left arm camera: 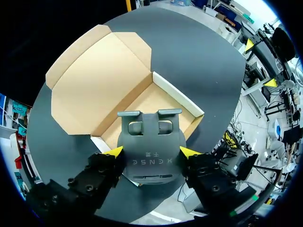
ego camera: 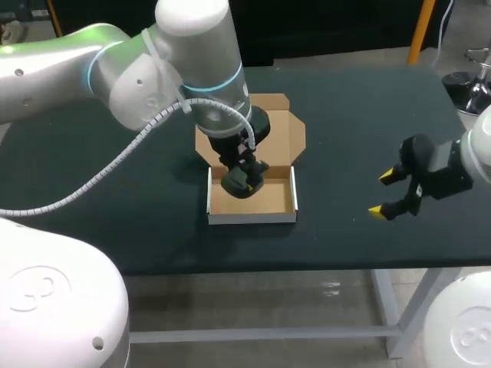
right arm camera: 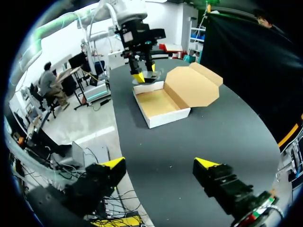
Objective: Assemble the packaging by folding the flat box into shape, placing the metal phone stand inside, and closing the box properly
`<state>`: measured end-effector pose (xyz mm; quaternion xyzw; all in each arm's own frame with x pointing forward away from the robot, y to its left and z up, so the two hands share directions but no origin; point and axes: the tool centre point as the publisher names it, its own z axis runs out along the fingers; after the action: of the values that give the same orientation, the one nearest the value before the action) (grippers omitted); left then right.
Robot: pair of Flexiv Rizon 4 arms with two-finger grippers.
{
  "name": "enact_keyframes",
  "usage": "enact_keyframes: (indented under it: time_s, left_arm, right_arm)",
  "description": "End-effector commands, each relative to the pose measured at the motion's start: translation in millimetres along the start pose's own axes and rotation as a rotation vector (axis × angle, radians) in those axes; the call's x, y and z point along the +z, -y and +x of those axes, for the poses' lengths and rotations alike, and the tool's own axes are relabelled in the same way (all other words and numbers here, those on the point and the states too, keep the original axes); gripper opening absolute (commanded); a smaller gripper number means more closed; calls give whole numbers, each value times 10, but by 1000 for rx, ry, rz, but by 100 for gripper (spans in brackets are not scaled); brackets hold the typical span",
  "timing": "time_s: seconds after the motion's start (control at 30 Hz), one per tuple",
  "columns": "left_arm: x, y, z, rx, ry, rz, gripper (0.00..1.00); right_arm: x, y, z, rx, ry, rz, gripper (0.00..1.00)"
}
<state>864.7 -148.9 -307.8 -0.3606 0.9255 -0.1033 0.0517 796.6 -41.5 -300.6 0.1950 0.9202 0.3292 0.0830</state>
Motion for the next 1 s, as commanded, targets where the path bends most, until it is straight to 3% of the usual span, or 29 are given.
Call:
enact_keyframes:
  time_s: [0.03, 1.0]
  left_arm:
    - [153, 54, 30, 1, 4, 1, 0]
    - [916, 226, -112, -64, 10, -20, 0]
  right_arm:
    - [-20, 11, -2, -1, -4, -5, 100]
    - [-20, 11, -2, -1, -4, -5, 100]
